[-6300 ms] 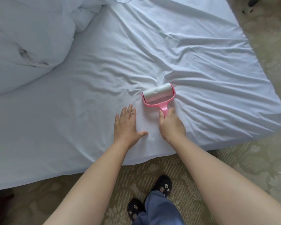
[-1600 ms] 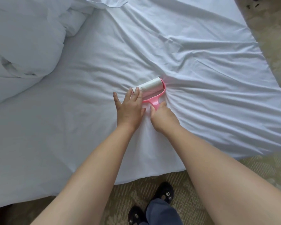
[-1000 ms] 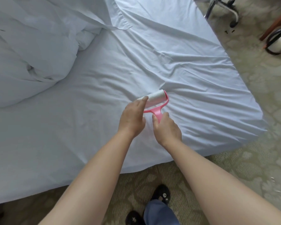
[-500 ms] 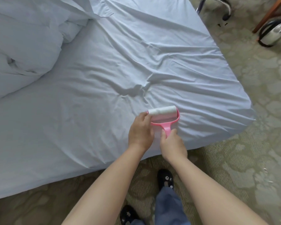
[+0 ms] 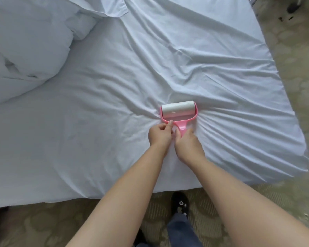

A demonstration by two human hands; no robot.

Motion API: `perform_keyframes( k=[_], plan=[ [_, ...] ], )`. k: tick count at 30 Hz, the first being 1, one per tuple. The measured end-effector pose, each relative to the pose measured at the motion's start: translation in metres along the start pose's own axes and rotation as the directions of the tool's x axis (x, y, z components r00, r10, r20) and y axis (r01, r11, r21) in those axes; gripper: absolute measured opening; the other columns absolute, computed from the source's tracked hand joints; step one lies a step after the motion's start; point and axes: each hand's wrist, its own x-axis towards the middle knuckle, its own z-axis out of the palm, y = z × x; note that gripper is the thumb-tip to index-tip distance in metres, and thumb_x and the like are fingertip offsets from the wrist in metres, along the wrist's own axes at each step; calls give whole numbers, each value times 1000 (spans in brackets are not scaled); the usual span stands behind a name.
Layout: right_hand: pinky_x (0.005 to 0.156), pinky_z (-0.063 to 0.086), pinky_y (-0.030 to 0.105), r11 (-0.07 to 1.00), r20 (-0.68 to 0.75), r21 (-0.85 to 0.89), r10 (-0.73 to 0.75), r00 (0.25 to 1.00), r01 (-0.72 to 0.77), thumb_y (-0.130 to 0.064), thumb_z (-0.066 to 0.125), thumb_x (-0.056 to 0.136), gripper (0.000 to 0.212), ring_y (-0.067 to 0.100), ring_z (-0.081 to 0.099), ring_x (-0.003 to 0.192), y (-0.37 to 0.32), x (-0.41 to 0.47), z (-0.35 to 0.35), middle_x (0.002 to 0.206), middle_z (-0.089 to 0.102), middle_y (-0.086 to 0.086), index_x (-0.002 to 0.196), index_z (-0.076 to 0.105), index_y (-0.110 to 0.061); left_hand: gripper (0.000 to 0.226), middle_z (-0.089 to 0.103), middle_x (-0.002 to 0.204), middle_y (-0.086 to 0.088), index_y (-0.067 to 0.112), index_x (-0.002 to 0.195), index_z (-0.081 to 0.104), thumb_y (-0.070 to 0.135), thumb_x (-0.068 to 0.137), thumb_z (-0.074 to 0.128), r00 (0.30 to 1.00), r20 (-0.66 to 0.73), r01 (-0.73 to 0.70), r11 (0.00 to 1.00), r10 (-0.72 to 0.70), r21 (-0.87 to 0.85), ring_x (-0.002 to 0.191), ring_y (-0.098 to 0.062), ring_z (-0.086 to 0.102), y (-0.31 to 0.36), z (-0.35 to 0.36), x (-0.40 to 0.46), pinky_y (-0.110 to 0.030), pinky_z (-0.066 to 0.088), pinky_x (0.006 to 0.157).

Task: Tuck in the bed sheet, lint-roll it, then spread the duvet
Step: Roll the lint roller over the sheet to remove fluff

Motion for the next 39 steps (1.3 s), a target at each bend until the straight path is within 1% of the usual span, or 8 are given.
perform_keyframes(
  k=[4, 9, 15, 20, 26, 32, 36, 39],
  plan=[
    [74, 38, 34, 1000, 4, 6, -23, 1000, 23, -46, 28, 101, 60, 36, 57, 110, -10, 24, -7, 124, 57, 19, 144, 21, -4, 34, 55, 55, -1, 12, 60, 60, 27, 90, 66, 995, -60, 72, 986, -82, -151, 50, -14, 48, 20, 12, 14, -21, 40, 54],
    [75, 35, 35, 999, -4, 9, -48, 999, 48, -47, 29, 101, 62, 37, 55, 111, -12, 30, -8, 126, 56, 19, 148, 16, -10, 26, 54, 58, 0, 12, 65, 55, 17, 90, 61, 979, -21, 194, 957, -203, -216, 42, -11, 43, 40, 12, 18, -17, 30, 41],
    [75, 35, 35, 998, 20, -40, -37, 999, 38, -47, 26, 101, 57, 37, 55, 112, 4, 4, -13, 124, 56, 20, 139, 27, -4, 8, 54, 64, -2, 9, 78, 57, 10, 86, 59, 959, -15, 273, 941, -282, -199, 45, -12, 41, 32, 12, -6, -21, 31, 46],
    [78, 39, 38, 996, 20, -80, -42, 999, 44, -47, 28, 100, 61, 38, 56, 110, 40, -40, -9, 123, 57, 21, 148, 17, -11, 8, 51, 60, -2, 9, 76, 56, 5, 83, 56, 926, 18, 375, 913, -377, -157, 42, -14, 37, 7, 11, -44, -20, 29, 45],
    [72, 35, 34, 984, 17, -171, -37, 999, 39, -43, 27, 102, 46, 35, 57, 106, 63, -76, -7, 118, 58, 21, 120, 38, -2, 11, 53, 62, -3, 9, 79, 58, 0, 77, 51, 909, 51, 417, 897, -414, -147, 38, -12, 38, -15, 9, -74, -16, 27, 41],
    [66, 37, 36, 979, -102, -160, -141, 985, 124, -49, 34, 99, 41, 32, 58, 92, 66, -89, -17, 101, 62, 13, 99, 46, -10, 12, 52, 62, 0, 12, 76, 56, 9, 83, 47, 928, 93, 372, 905, -361, -206, 45, -11, 42, -15, 1, -93, -20, 29, 44],
    [62, 35, 36, 953, -89, -137, -283, 955, 270, -55, 38, 95, 41, 32, 57, 86, 58, -98, -17, 83, 56, 7, 87, 43, -16, 21, 59, 68, -3, 9, 71, 56, 13, 85, 40, 940, -13, 315, 884, -340, -347, 51, -16, 50, -19, -8, -105, -24, 33, 48],
    [63, 34, 36, 939, 2, -84, -335, 942, 334, -54, 38, 95, 40, 29, 52, 80, 47, -100, -6, 77, 51, 0, 73, 39, -22, 31, 68, 84, -8, 5, 84, 62, 20, 85, 36, 917, -139, 289, 865, -373, -411, 73, -26, 64, -29, -20, -104, -27, 38, 55]
  ],
)
